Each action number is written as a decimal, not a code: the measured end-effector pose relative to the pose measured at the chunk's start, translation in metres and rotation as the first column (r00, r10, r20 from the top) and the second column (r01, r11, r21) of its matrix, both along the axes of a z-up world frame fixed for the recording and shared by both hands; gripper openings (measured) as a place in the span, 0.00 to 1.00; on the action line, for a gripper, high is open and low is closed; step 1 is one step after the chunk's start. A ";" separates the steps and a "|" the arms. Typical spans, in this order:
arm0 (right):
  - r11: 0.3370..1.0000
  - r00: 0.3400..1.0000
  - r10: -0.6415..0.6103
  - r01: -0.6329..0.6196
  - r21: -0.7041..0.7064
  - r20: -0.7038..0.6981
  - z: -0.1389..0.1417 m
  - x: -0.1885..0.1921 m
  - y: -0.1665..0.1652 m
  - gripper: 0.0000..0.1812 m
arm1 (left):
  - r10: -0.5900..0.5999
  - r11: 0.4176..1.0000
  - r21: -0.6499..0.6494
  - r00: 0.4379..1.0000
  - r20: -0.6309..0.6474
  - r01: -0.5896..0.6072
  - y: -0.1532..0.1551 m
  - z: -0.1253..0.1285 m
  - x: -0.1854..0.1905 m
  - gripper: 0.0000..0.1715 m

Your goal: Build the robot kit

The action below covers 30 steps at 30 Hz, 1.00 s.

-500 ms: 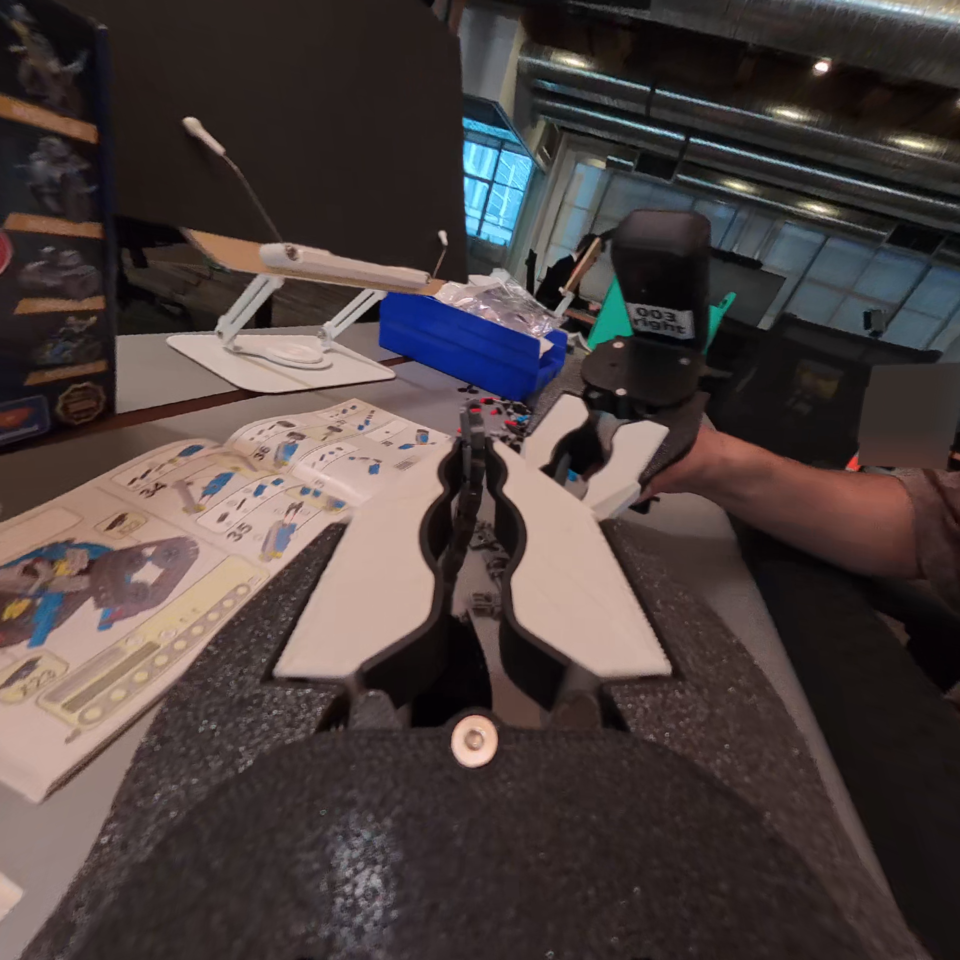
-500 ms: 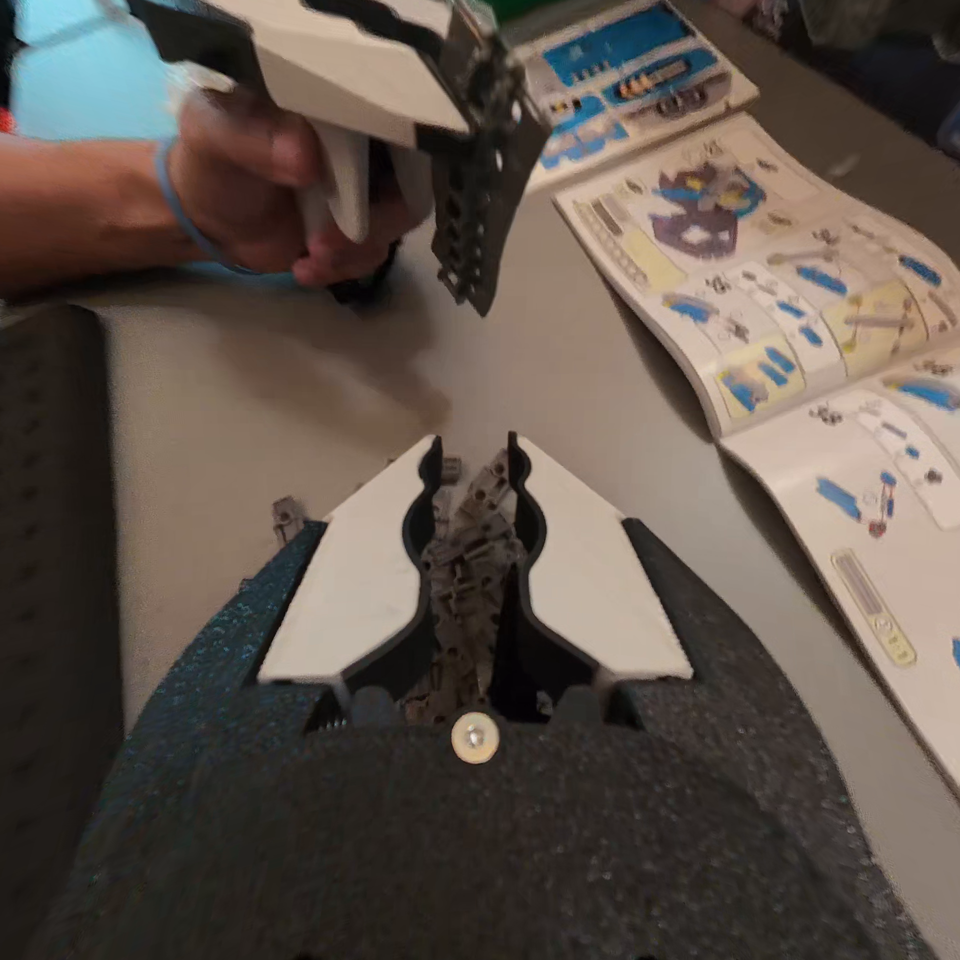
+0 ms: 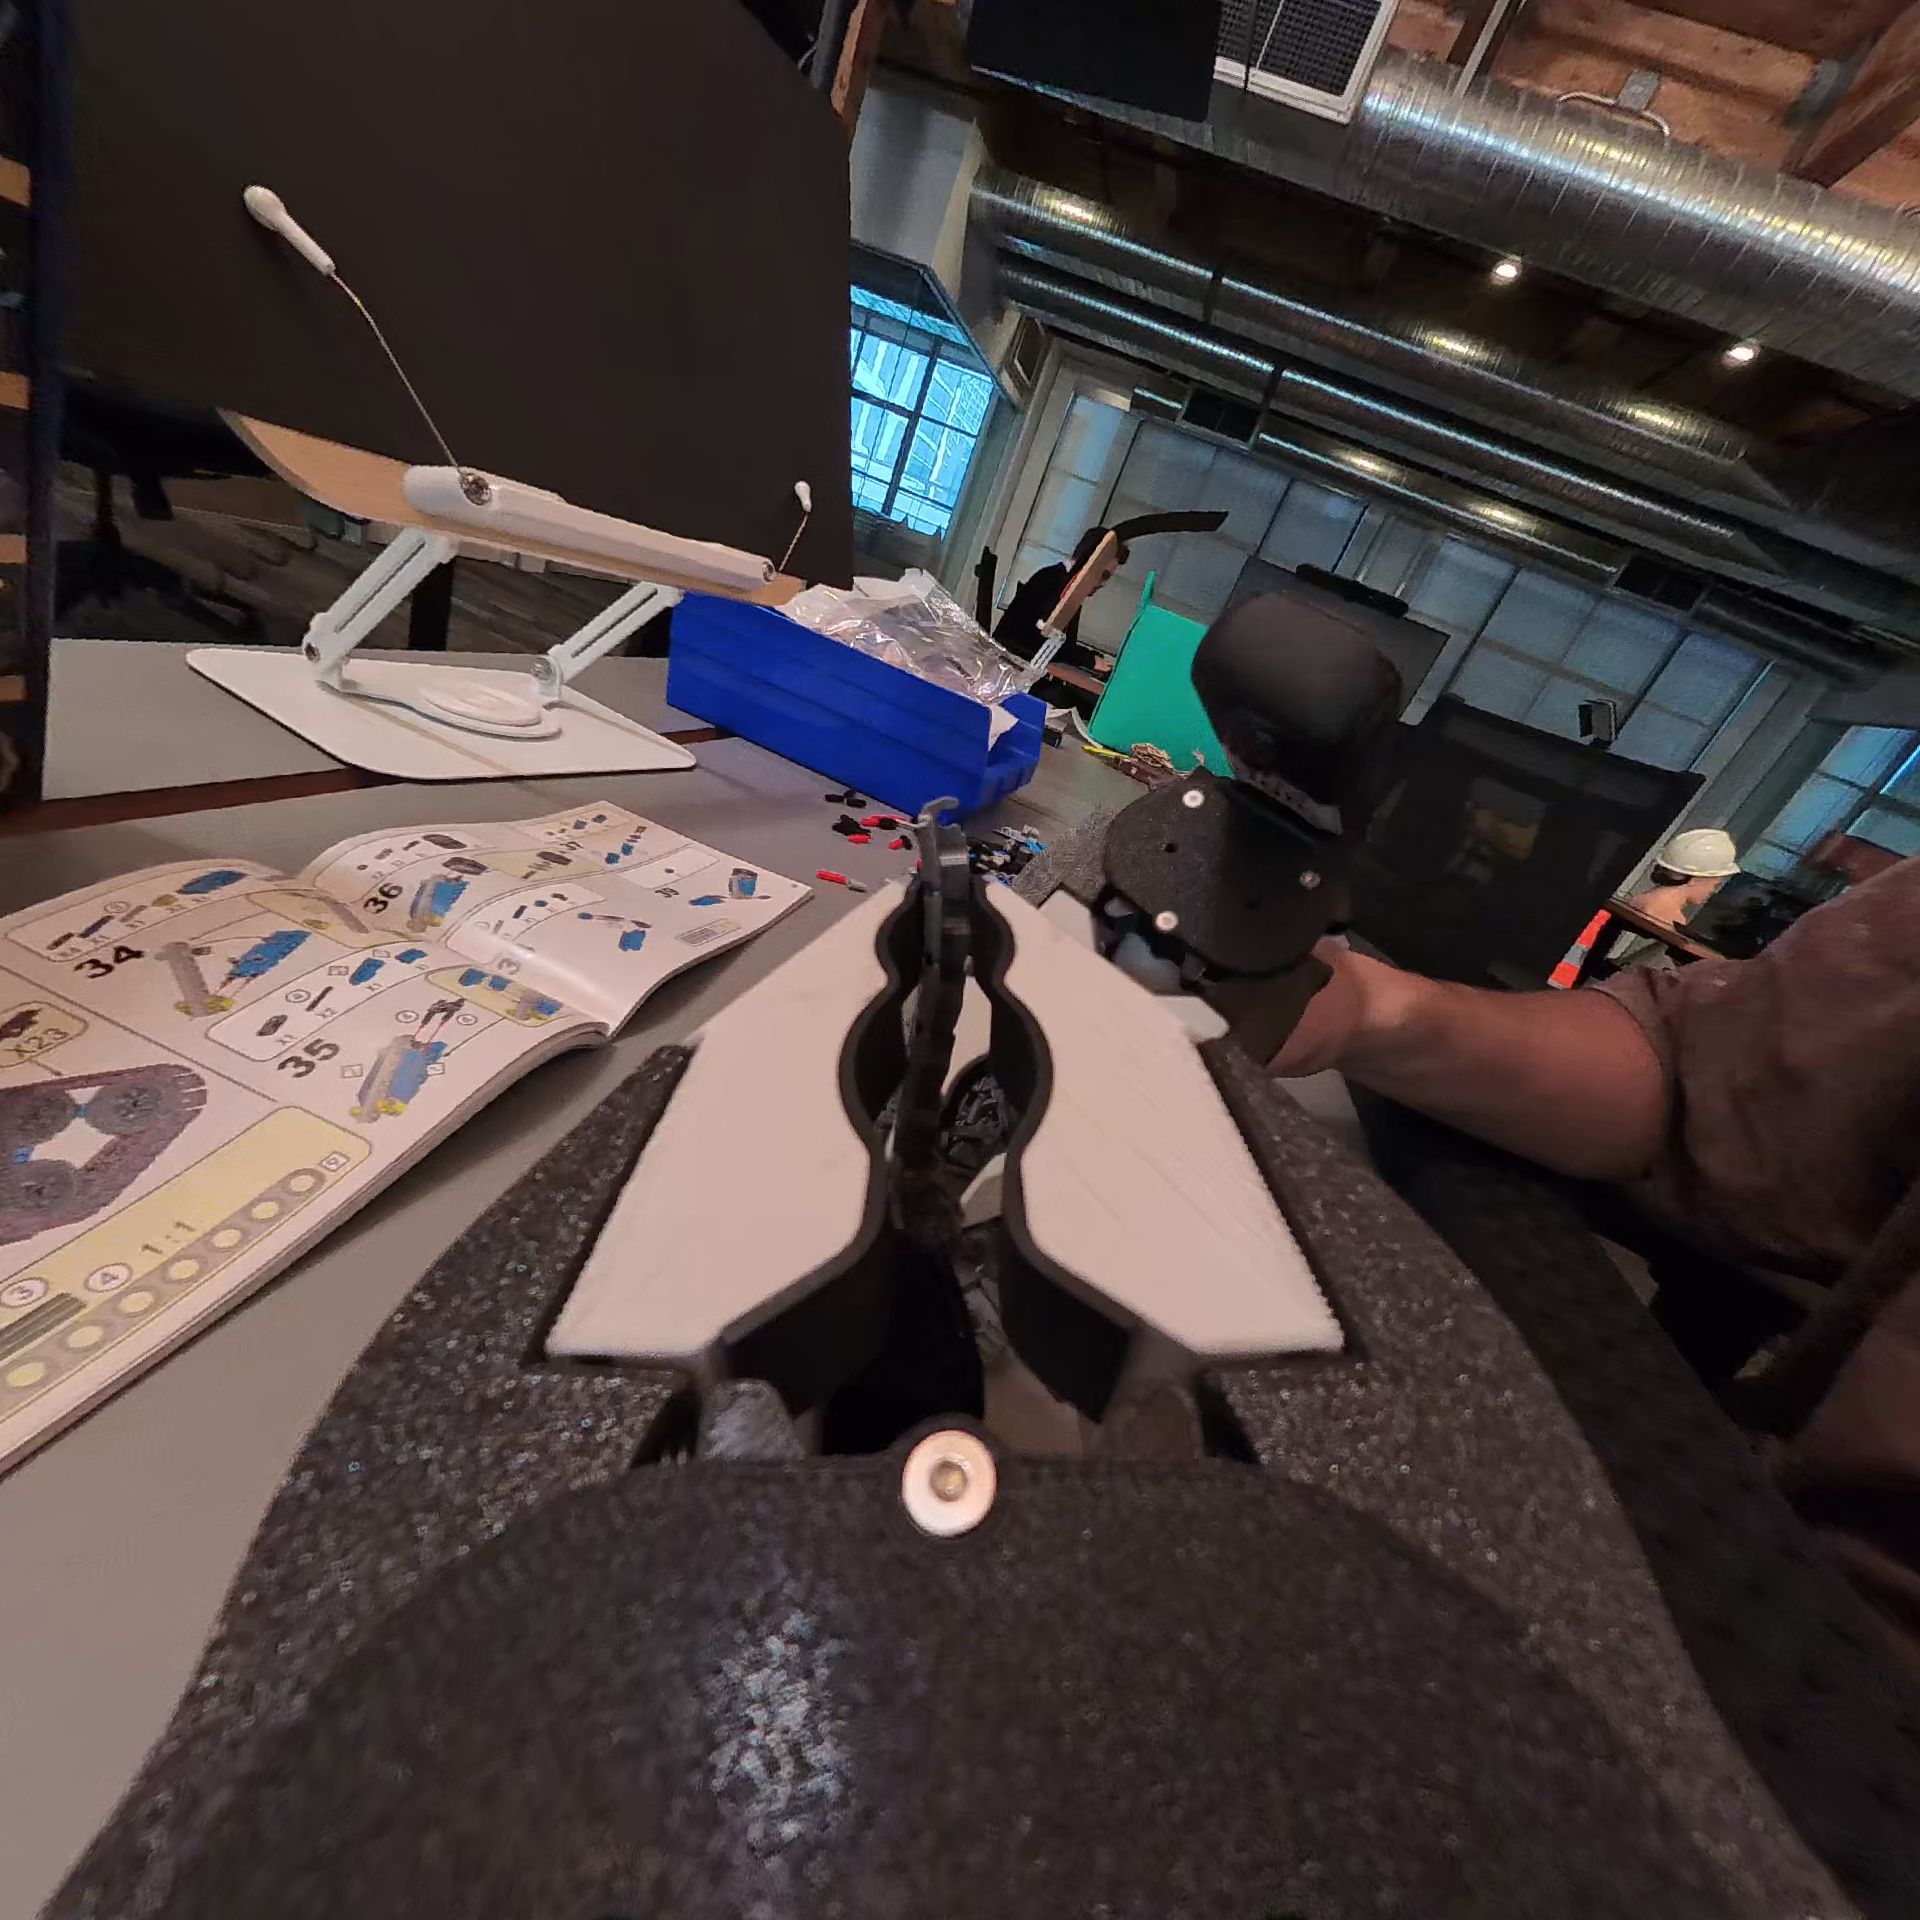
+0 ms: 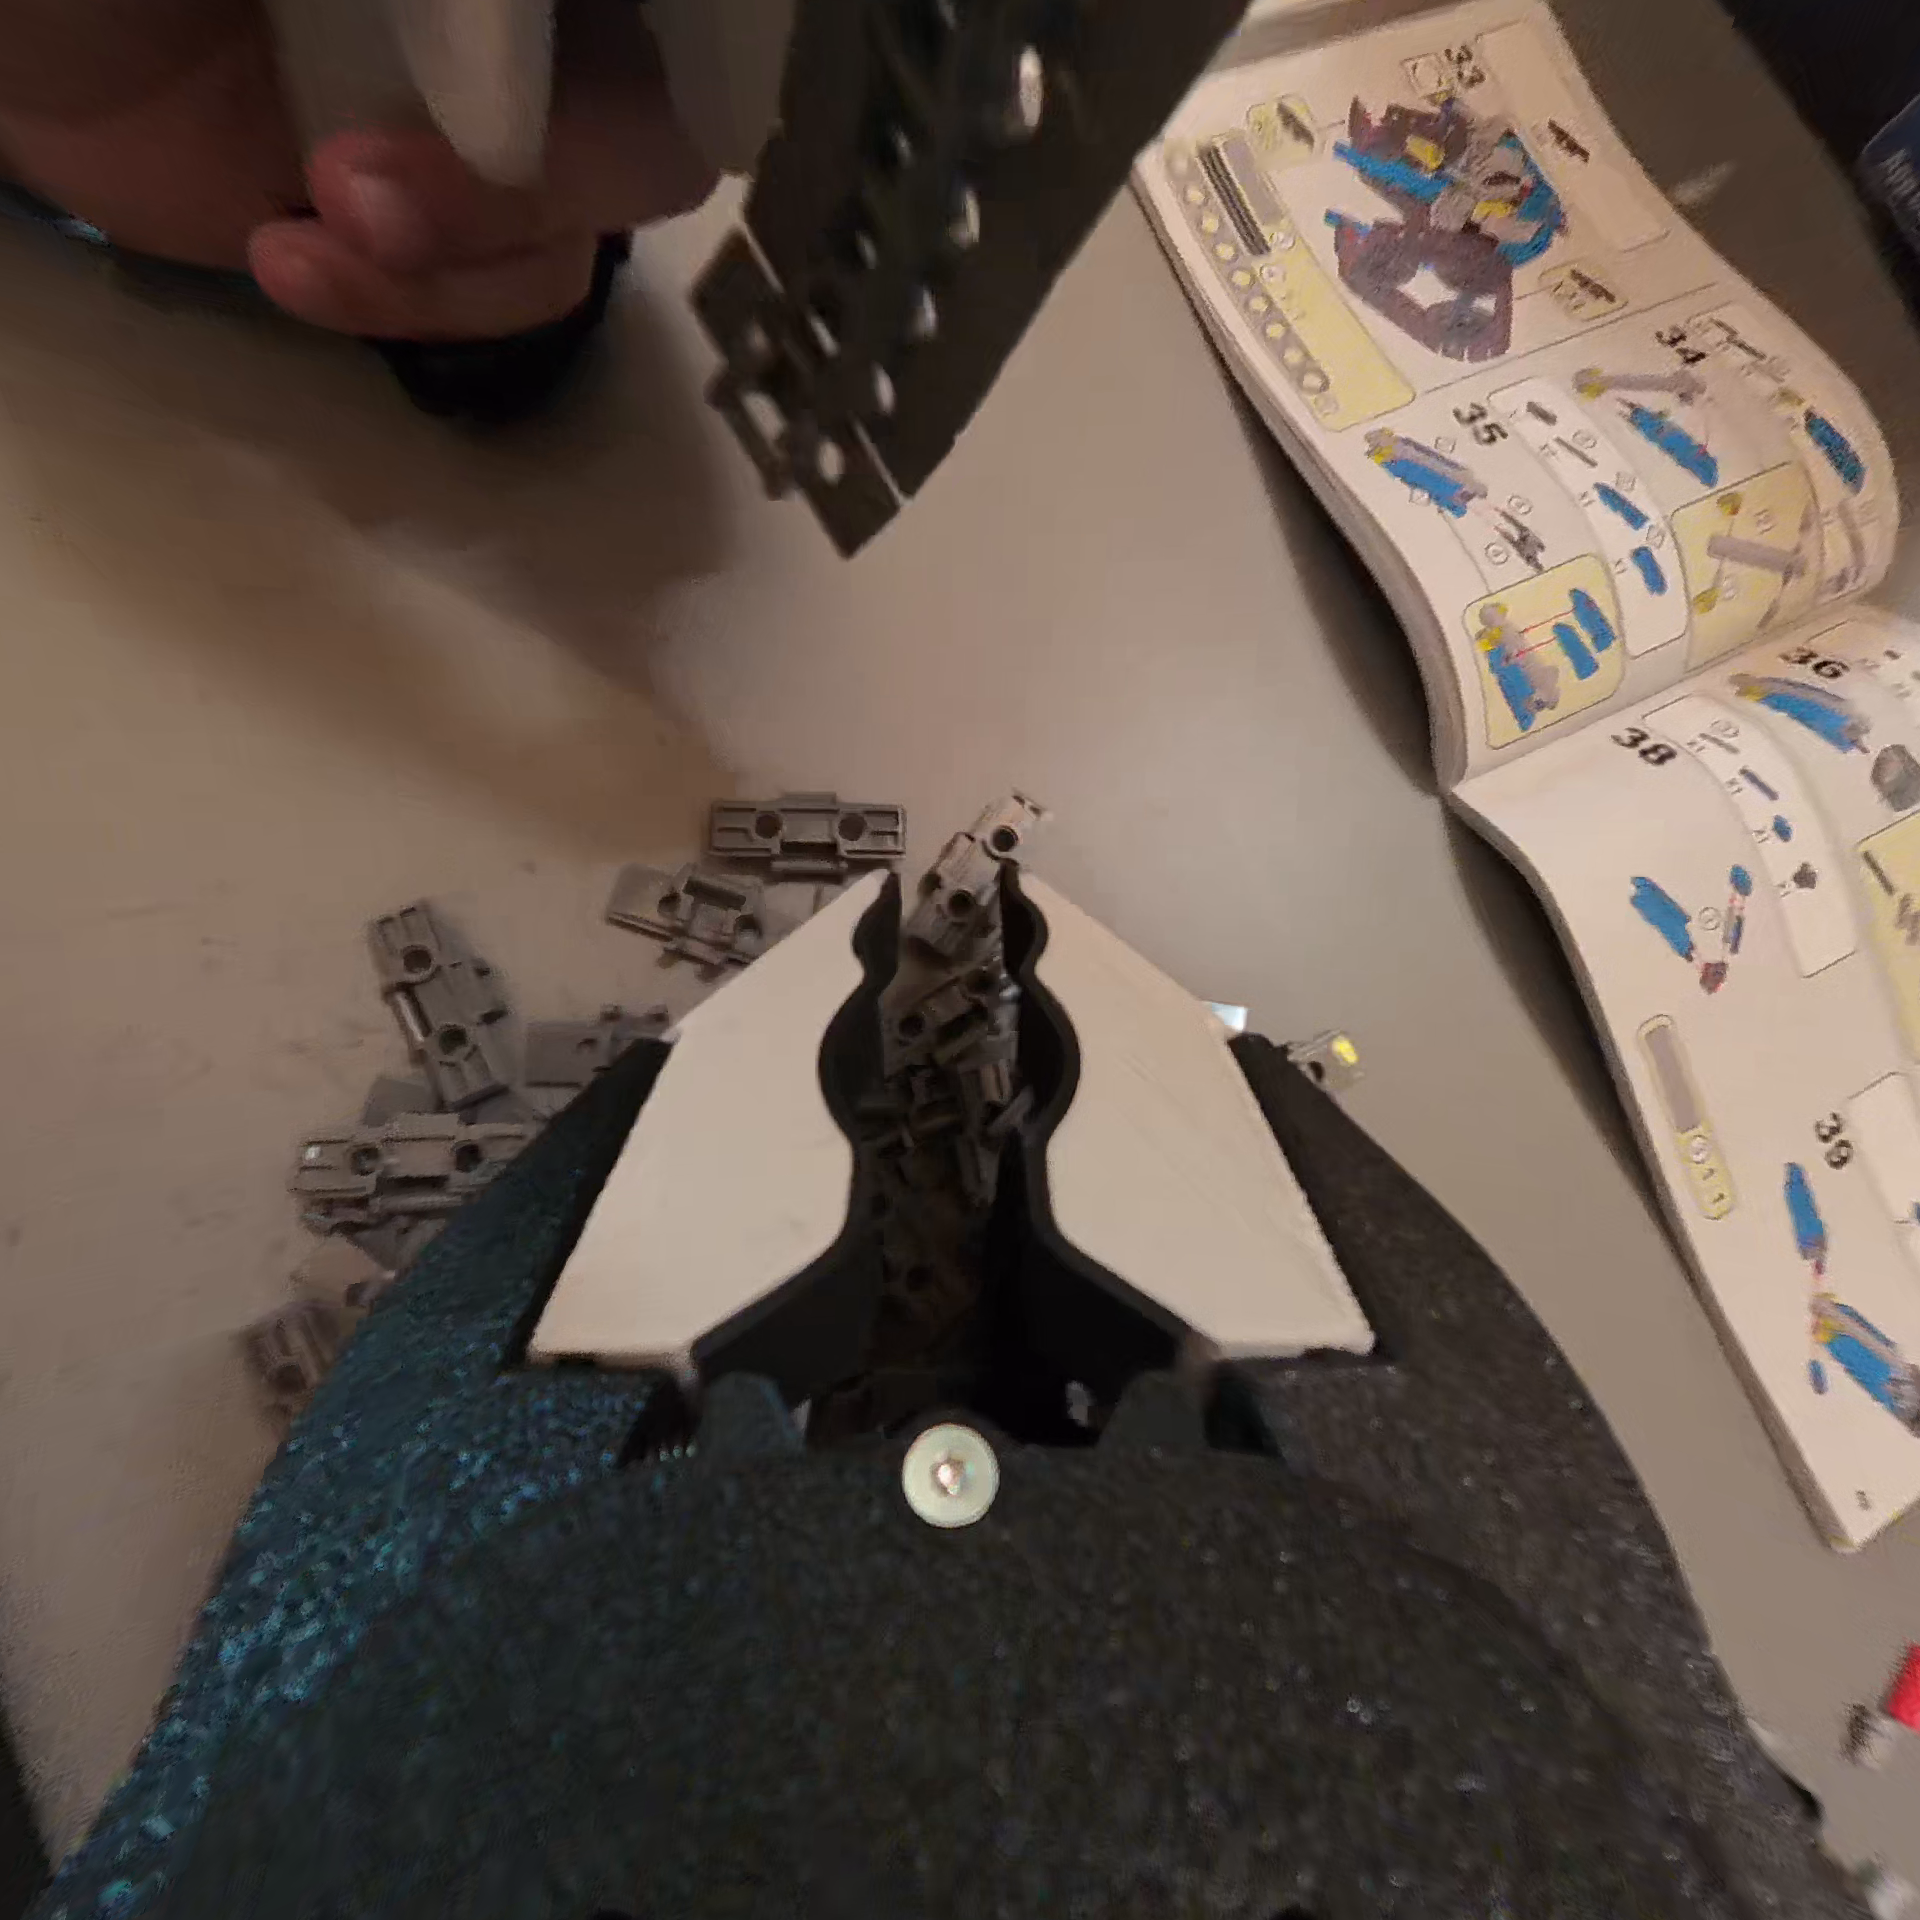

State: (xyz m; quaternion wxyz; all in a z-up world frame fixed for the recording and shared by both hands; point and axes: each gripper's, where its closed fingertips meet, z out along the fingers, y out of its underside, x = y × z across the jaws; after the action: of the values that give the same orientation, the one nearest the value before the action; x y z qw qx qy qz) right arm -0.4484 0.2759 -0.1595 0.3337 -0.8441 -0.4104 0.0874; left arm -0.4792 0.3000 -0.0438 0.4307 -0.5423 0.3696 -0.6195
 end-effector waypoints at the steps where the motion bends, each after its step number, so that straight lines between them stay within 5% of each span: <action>1: 1.000 0.999 -0.006 0.006 -0.002 0.031 -0.004 0.002 0.002 0.11 | -0.004 1.000 -0.006 1.000 0.002 0.004 0.000 0.000 0.000 0.04; 12: 0.985 0.972 -0.096 0.062 -0.162 -0.215 0.000 0.010 0.008 0.06 | -0.039 0.999 -0.022 0.999 0.001 0.039 -0.003 0.000 -0.002 0.04; 15: 0.991 0.884 -0.084 0.028 -0.128 -0.460 0.045 0.006 0.008 0.05 | -0.064 0.996 -0.059 0.998 0.002 0.064 -0.003 -0.002 -0.001 0.04; 18: 0.988 0.681 0.154 -0.116 0.103 -0.716 0.123 -0.007 -0.013 0.05 | -0.109 0.984 -0.140 0.994 0.007 0.109 -0.005 -0.005 0.002 0.04; 19: 0.982 0.660 0.182 -0.091 0.163 -0.729 0.137 -0.005 -0.014 0.05 | -0.125 0.980 -0.157 0.992 0.005 0.124 -0.007 -0.007 0.004 0.04; 26: 0.936 0.871 0.266 -0.132 0.326 -0.412 0.112 -0.014 -0.013 0.05 | -0.198 0.976 -0.116 0.970 -0.141 0.183 -0.034 -0.024 0.017 0.04; 30: 0.827 0.938 0.336 -0.254 0.502 -0.080 0.101 -0.021 -0.021 0.05 | -0.197 0.978 -0.104 0.965 -0.172 0.181 -0.036 -0.028 0.019 0.04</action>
State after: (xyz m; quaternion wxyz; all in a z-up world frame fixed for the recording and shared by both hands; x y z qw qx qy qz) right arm -0.4696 0.2551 -0.0589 0.5492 -0.6496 -0.5158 0.1021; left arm -0.4606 0.2639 -0.0721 0.3103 -0.5770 0.4298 -0.6214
